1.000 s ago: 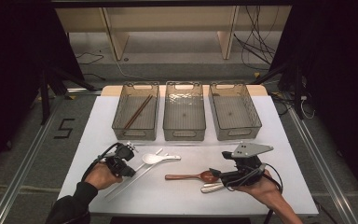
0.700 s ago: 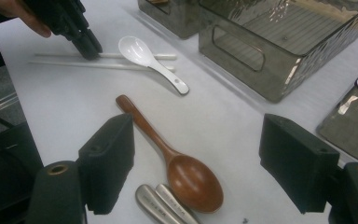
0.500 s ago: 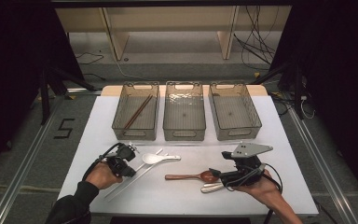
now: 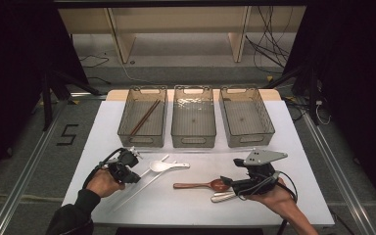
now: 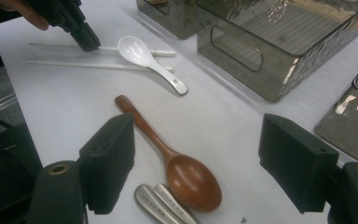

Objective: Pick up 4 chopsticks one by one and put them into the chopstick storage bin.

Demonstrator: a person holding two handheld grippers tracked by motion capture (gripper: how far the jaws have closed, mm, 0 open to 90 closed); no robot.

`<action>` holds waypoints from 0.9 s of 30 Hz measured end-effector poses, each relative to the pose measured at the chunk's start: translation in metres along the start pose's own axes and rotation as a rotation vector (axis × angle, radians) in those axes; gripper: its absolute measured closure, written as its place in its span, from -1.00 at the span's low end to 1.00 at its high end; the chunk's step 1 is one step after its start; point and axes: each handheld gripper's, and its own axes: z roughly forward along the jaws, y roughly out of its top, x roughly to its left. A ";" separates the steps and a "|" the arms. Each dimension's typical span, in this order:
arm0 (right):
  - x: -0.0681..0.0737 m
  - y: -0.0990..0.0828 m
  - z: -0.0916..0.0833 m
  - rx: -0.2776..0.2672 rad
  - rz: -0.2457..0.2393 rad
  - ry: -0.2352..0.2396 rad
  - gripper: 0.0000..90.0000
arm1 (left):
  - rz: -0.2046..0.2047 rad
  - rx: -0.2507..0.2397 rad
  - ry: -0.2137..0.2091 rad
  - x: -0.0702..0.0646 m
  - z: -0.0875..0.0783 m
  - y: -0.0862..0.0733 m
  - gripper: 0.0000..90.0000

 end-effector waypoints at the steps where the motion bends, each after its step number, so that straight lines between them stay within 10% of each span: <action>1: 0.000 0.000 0.000 0.000 0.000 0.000 -0.38 | -0.007 -0.004 0.001 0.002 -0.001 -0.001 0.88; 27: -0.001 0.000 0.000 0.001 0.002 -0.001 -0.37 | -0.042 -0.081 -0.010 0.019 -0.030 -0.010 0.88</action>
